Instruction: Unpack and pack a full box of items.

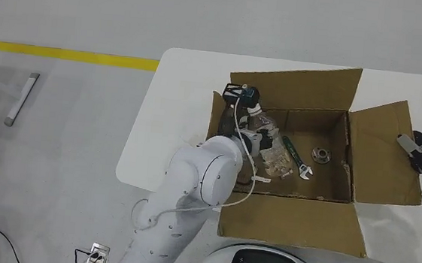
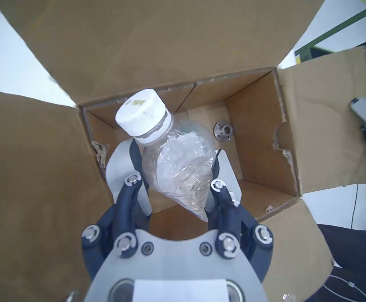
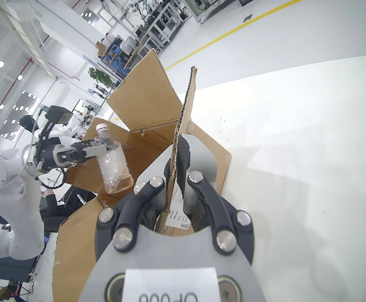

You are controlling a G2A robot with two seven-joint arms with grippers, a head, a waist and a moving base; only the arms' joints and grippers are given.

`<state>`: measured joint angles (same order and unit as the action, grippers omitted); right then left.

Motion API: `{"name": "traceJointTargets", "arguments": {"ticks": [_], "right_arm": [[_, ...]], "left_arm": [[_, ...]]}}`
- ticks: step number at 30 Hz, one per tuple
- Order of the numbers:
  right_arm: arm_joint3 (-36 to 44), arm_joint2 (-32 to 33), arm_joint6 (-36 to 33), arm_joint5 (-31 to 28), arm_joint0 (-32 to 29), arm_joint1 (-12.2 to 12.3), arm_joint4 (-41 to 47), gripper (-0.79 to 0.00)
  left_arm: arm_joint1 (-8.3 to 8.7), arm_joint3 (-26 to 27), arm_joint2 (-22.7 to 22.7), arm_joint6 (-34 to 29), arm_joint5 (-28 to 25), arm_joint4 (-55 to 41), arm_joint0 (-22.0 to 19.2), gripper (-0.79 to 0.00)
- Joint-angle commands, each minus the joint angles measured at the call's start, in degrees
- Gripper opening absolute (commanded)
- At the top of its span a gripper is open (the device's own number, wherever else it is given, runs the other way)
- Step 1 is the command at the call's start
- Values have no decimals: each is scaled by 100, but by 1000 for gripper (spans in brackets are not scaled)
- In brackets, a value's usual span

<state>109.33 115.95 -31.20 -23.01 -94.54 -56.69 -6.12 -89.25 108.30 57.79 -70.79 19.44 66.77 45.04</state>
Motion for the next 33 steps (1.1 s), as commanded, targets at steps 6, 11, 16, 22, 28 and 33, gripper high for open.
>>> {"name": "traceJointTargets", "arguments": {"ticks": [6,11,16,22,28,33], "right_arm": [[-87,90,23,43,32,6,-36,-785],[-138,149,17,63,77,14,-76,-785],[-163,165,29,85,84,16,-110,-785],[-170,172,45,80,62,15,-165,-785],[-155,164,42,95,57,16,-201,-785],[-126,142,30,106,64,17,-229,-785]], "left_arm": [[55,578,592,48,-142,-119,39,-785],[100,782,896,94,-302,-75,95,-785],[149,805,1244,153,-320,104,159,-785],[185,1011,1674,266,-290,-23,135,-785],[225,1190,1998,199,-300,-166,59,-785],[280,1224,2266,172,-389,0,69,-785]]}}
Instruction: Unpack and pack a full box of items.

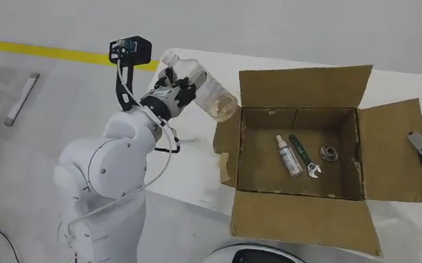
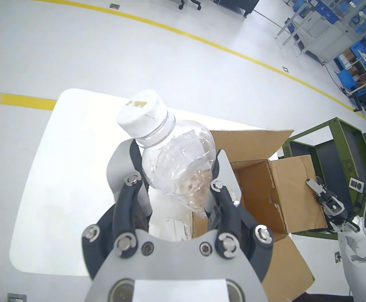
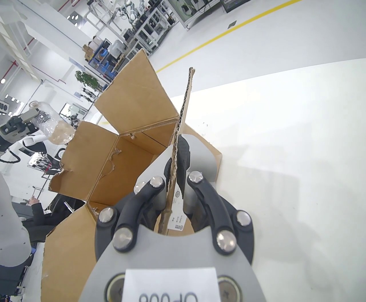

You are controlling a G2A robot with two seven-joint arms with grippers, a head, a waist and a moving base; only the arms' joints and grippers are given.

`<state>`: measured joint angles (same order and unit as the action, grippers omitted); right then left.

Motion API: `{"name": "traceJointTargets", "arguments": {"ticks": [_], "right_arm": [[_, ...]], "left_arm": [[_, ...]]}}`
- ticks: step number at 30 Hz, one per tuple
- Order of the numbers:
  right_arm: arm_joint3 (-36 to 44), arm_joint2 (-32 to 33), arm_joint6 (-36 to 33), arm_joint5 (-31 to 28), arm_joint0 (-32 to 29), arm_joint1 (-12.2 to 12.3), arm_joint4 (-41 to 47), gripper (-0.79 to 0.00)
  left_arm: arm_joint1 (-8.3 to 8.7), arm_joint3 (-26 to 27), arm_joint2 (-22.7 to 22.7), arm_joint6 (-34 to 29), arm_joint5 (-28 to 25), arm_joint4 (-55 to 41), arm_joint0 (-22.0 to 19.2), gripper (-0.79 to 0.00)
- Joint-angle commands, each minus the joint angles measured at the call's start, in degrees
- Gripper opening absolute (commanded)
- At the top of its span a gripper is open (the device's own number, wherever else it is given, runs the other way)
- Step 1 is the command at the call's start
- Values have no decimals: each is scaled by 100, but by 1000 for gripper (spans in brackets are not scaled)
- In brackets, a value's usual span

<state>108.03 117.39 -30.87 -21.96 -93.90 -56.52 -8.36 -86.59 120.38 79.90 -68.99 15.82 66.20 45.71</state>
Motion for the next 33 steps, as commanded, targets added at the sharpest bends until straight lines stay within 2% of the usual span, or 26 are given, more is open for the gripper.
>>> {"name": "traceJointTargets", "arguments": {"ticks": [1,6,12,18,22,26,33], "right_arm": [[4,-4,-9,-1,1,1,-12,-785],[-2,-19,-4,-18,-1,1,-19,-785],[-6,-48,-20,-28,4,2,-46,-785],[-6,-58,-40,-42,11,4,-39,-785],[-18,-53,-42,-40,-3,5,-43,-785],[-27,-50,-43,-50,-14,5,-53,-785],[-31,-56,-48,-48,-14,6,-48,-785]], "left_arm": [[23,39,113,4,-26,80,11,-785],[77,98,392,37,-84,252,47,-785],[170,-229,441,-219,-470,1092,131,-785],[240,-841,51,-580,-1036,2187,359,-785],[236,-1203,-218,-661,-1050,2456,554,-785],[246,-1681,-492,-723,-1308,2850,704,-785],[211,-2211,-834,-633,-1406,2977,753,-785]]}}
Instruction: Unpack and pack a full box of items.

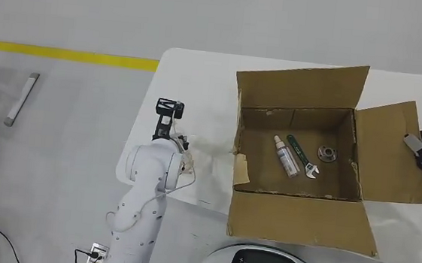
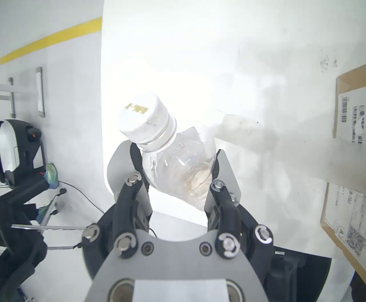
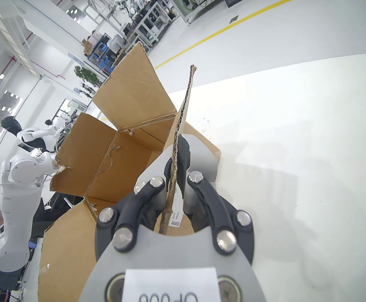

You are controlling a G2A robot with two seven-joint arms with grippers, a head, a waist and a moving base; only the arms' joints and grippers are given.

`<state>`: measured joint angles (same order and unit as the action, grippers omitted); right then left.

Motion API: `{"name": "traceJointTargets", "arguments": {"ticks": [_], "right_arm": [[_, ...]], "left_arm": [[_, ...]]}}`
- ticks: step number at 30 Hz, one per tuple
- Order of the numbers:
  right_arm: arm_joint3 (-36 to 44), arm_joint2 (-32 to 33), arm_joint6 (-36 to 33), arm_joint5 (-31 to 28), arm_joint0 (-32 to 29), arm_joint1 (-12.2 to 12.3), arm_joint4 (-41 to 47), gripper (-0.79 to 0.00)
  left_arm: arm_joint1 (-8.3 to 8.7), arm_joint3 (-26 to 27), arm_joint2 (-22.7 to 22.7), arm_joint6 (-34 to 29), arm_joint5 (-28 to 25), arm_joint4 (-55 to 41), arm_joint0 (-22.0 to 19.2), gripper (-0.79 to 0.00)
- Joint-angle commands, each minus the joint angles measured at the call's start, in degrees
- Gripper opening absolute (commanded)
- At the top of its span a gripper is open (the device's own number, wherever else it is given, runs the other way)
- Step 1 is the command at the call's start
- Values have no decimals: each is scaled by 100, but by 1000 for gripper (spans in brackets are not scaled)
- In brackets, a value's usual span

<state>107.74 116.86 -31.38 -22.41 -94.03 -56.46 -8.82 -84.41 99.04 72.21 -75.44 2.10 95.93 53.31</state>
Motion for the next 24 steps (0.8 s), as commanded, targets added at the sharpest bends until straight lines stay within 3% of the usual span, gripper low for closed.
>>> {"name": "traceJointTargets", "arguments": {"ticks": [1,7,8,10,11,18,24], "right_arm": [[-3,-5,-4,1,-4,0,-5,-785],[-6,-10,-12,-7,0,2,-7,-785],[-8,-11,-12,-8,2,2,-8,-785],[-10,-16,-13,-5,9,3,-9,-785],[-11,-18,-13,-4,12,4,-10,-785],[-54,-29,3,-19,25,5,-21,-785],[-63,-74,-9,-8,81,10,-51,-785]], "left_arm": [[-13,-147,-110,18,-44,30,-10,-785],[-57,-625,-309,180,7,81,-123,-785],[-74,-698,-331,235,86,-17,-140,-566],[-90,-832,-419,341,93,60,-191,-422],[-100,-889,-439,353,106,-1,-193,0],[-129,-947,-444,391,141,-17,-267,0],[-137,-473,-357,336,117,-75,-267,0]]}}
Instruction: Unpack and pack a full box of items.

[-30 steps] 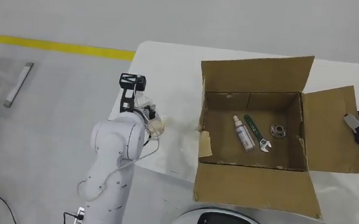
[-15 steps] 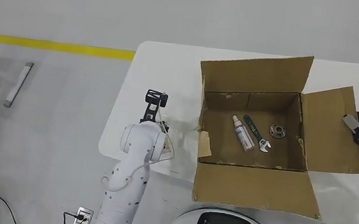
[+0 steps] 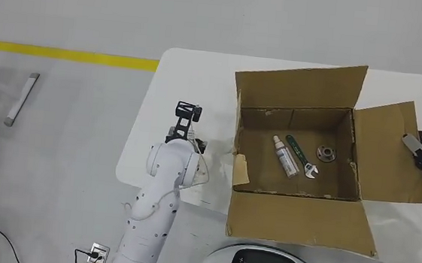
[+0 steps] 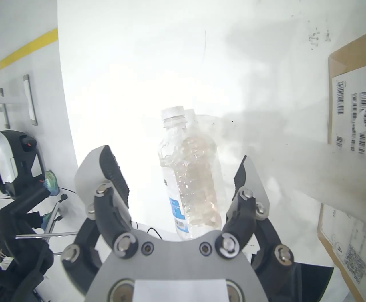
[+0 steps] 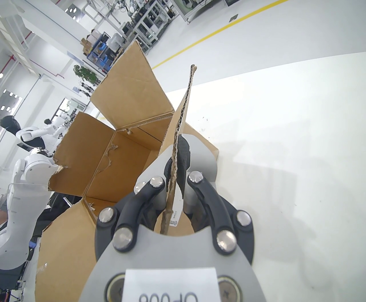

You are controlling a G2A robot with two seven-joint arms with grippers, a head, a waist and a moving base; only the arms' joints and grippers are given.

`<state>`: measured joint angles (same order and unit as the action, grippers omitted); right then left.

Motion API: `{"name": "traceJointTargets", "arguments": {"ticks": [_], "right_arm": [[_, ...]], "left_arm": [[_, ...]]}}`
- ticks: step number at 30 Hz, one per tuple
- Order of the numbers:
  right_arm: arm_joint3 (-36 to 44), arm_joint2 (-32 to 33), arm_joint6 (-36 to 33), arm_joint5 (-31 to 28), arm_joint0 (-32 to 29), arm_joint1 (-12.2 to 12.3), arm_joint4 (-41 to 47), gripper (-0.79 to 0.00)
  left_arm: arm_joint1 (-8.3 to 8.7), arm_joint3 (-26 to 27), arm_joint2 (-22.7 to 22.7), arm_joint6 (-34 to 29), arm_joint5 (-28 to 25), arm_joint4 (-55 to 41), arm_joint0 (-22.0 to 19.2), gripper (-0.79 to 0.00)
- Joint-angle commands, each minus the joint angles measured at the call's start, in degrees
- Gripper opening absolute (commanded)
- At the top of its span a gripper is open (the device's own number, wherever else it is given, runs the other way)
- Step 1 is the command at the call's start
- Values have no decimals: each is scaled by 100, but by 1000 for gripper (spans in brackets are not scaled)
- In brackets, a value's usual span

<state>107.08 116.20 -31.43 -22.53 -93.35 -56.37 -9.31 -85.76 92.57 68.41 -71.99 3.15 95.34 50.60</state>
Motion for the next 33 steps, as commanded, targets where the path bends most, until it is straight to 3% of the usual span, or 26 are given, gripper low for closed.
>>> {"name": "traceJointTargets", "arguments": {"ticks": [1,7,14,24,33], "right_arm": [[2,-14,-8,8,21,2,-3,-785],[-20,-64,-35,10,64,8,-35,-785],[-14,-135,-44,16,101,12,-83,-785],[-14,-114,1,30,53,10,-85,-785],[0,-94,47,43,-25,5,-136,-785]], "left_arm": [[-5,373,44,-37,16,-62,8,0],[-46,1890,207,-191,36,-842,-119,0],[-95,2626,-9,-257,-135,-1518,-395,0],[-86,2430,-456,-385,-405,-1082,-314,0],[-27,2028,-229,-173,-373,-53,-103,0]]}}
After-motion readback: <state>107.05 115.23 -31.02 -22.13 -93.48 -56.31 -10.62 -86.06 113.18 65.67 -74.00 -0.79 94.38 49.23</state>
